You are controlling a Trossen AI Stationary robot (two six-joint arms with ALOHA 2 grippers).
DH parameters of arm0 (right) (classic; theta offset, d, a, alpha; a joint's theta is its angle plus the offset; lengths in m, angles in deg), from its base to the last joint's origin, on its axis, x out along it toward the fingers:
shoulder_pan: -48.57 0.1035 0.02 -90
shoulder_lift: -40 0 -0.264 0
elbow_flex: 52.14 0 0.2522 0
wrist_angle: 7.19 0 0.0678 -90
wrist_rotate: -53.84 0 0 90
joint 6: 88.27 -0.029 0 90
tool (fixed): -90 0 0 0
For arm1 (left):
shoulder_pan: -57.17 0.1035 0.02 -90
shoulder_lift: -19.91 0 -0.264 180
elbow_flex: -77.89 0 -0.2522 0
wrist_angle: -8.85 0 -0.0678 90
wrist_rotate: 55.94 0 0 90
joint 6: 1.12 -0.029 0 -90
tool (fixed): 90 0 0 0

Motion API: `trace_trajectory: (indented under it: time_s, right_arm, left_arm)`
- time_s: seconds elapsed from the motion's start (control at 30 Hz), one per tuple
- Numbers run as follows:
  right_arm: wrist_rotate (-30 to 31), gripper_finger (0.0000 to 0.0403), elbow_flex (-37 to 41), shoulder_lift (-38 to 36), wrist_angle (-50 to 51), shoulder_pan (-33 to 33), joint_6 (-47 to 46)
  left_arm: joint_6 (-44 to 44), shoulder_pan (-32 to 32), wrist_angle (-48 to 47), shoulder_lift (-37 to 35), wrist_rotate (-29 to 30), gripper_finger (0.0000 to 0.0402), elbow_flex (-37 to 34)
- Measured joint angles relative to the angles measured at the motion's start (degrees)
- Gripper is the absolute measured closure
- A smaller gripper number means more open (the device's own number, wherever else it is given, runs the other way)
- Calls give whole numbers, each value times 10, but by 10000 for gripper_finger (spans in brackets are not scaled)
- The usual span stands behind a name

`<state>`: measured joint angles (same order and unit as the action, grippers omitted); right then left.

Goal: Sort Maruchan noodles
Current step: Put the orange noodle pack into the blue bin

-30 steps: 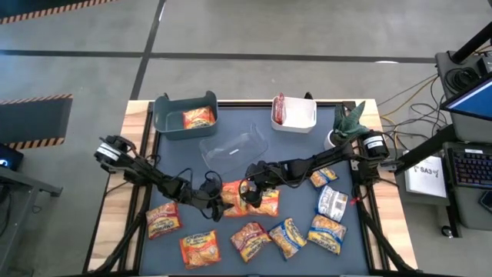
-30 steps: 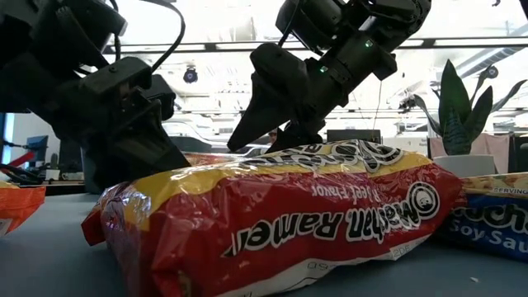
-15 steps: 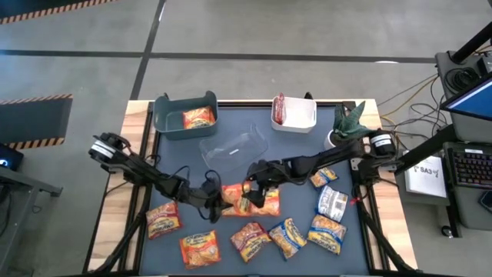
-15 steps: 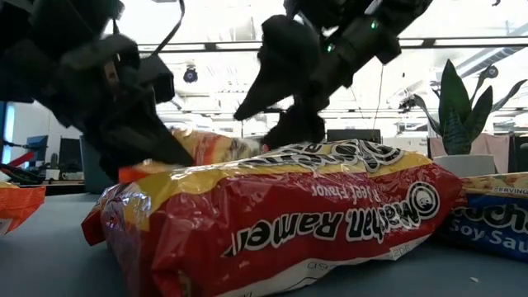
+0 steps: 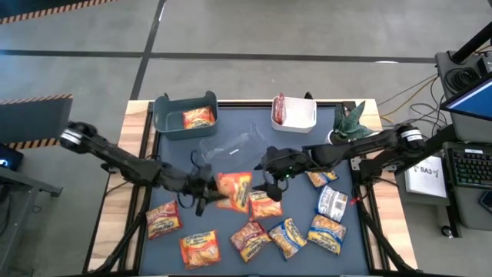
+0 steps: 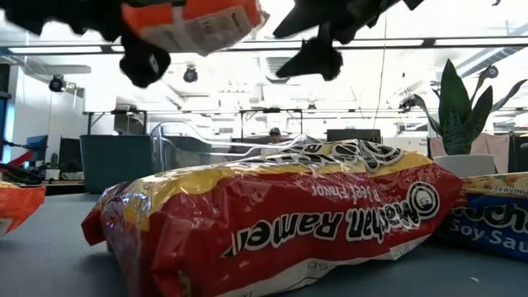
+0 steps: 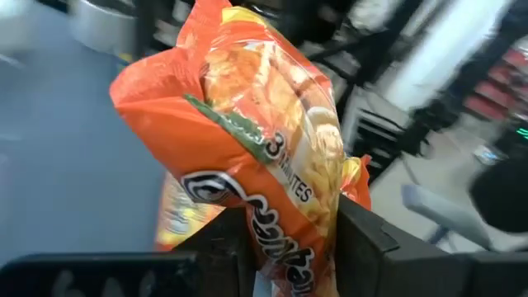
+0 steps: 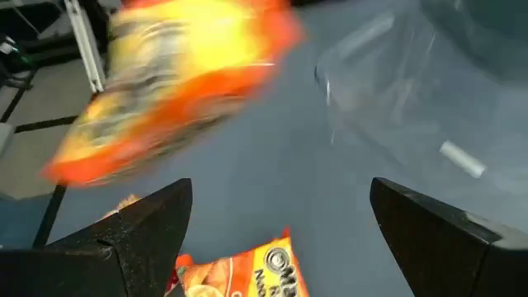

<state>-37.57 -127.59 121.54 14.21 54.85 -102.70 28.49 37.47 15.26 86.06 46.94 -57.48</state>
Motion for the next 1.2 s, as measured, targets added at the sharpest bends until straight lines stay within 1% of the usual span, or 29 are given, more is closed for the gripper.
trace_trajectory:
  time_s: [0.1, 0.17, 0.23, 0.3, 0.37, 0.47, 0.53, 0.6, 0.73, 0.83, 0.87, 0.97, 1.1, 1.2]
  right_arm:
    - [0, 44, 0, -23, 0, -8, 24]
    - [-1, 44, 0, -30, 2, -17, 36]
    - [-1, 44, 0, -35, 11, -26, 49]
    - [0, 44, 0, -39, 13, -37, 58]
    - [-1, 44, 0, -42, 19, -50, 68]
    - [-1, 44, 0, -42, 26, -74, 83]
    - [-1, 44, 0, -42, 26, -93, 90]
    - [-1, 44, 0, -42, 25, -112, 94]
    - [-1, 44, 0, -41, 30, -148, 100]
    - [-1, 44, 0, -41, 35, -171, 108]
    - [-1, 44, 0, -41, 38, -177, 111]
    - [-2, 44, 0, -41, 47, -195, 116]
    - [-3, 44, 0, -41, 52, -219, 126]
    - [-3, 44, 0, -41, 54, -236, 126]
  left_arm:
    - [-14, 42, -159, -54, 19, 302, 47]
    - [-21, 77, -286, -83, 44, 302, 94]
    - [-31, 118, -407, -97, 77, 302, 146]
    - [-48, 166, -532, -100, 98, 303, 196]
    - [-72, 222, -616, -94, 102, 306, 247]
    - [-111, 320, -698, -78, 102, 312, 305]
    - [-145, 388, -723, -61, 102, 313, 329]
    - [-179, 453, -736, -45, 90, 314, 346]
    - [-239, 582, -732, -3, 7, 315, 355]
    - [-266, 652, -731, 35, -52, 315, 350]
    - [-273, 668, -731, 48, -64, 315, 349]
    - [-291, 696, -729, 85, -69, 315, 348]
    - [-310, 704, -720, 126, -73, 315, 355]
    - [-316, 705, -713, 155, -90, 315, 368]
